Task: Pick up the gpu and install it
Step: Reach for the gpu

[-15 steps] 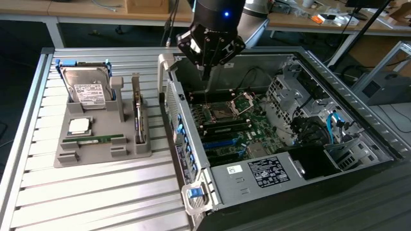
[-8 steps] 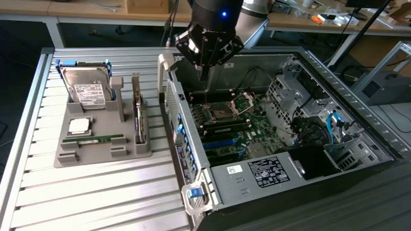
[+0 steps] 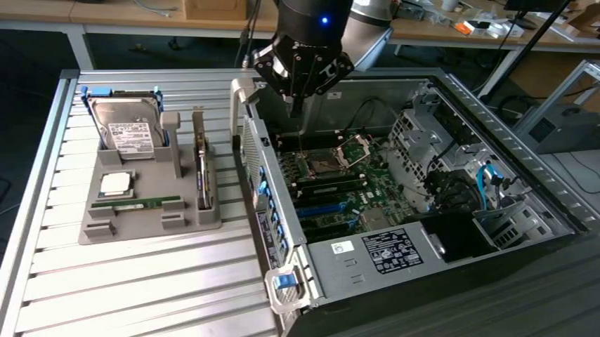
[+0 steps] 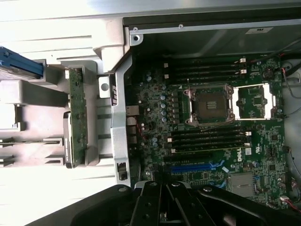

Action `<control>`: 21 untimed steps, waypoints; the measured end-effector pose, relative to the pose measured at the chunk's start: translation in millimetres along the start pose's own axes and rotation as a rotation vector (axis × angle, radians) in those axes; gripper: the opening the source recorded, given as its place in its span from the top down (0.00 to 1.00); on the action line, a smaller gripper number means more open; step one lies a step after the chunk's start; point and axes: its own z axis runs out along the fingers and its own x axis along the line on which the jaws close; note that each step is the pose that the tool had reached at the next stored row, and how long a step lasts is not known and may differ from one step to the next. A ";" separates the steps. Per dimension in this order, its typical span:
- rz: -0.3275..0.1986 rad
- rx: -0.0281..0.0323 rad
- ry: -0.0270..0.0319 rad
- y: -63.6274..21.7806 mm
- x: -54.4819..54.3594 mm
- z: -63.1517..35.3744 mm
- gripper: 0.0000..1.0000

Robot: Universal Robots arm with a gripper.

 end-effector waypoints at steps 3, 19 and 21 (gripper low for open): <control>0.000 0.0000 0.0000 -0.1 1.7 0.0 0.89; 0.000 0.0000 0.0000 -0.7 9.7 -0.3 0.89; 0.000 -0.0001 -0.0001 -0.8 10.8 -0.3 0.89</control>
